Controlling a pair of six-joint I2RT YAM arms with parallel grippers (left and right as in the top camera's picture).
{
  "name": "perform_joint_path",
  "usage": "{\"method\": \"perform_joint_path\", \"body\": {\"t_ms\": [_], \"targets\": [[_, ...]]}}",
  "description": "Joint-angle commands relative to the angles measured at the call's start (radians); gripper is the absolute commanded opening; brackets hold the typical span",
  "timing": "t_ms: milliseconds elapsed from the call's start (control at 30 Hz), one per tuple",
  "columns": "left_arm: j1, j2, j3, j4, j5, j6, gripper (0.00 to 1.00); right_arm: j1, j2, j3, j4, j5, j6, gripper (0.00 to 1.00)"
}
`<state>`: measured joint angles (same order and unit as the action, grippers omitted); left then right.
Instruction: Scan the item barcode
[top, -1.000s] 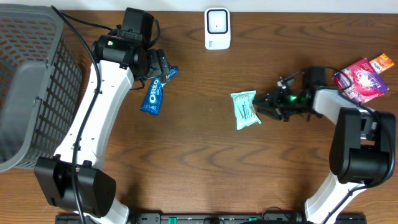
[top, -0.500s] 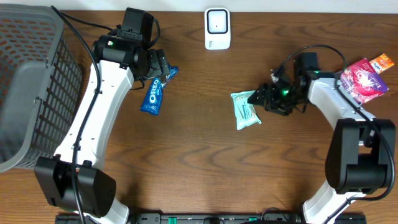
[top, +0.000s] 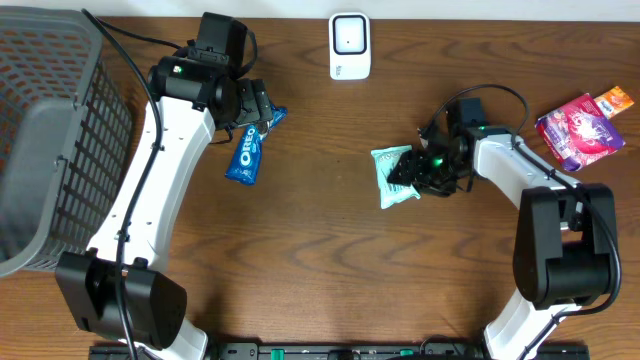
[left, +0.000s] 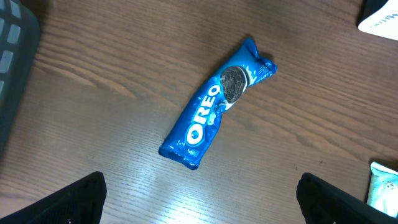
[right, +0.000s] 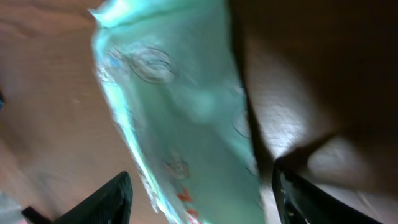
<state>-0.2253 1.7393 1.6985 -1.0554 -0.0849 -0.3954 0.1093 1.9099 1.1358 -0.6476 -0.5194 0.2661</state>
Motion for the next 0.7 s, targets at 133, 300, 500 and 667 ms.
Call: {"method": "perform_joint_path", "body": {"t_ms": [133,300,500,667], "targets": [[0.001,0.005,0.005,-0.006,-0.009,0.002,0.98,0.020,0.008,-0.098,0.153,0.013,0.109,0.33],[0.001,0.005,0.005,-0.006,-0.009,0.002,0.98,0.023,0.008,-0.099,0.190,-0.021,0.150,0.01],[0.001,0.005,0.005,-0.006,-0.009,0.002,0.98,0.023,0.008,0.010,0.261,-0.136,0.217,0.01],[0.001,0.005,0.005,-0.006,-0.009,0.002,0.98,0.024,0.008,0.150,0.385,-0.160,0.347,0.01]]}}
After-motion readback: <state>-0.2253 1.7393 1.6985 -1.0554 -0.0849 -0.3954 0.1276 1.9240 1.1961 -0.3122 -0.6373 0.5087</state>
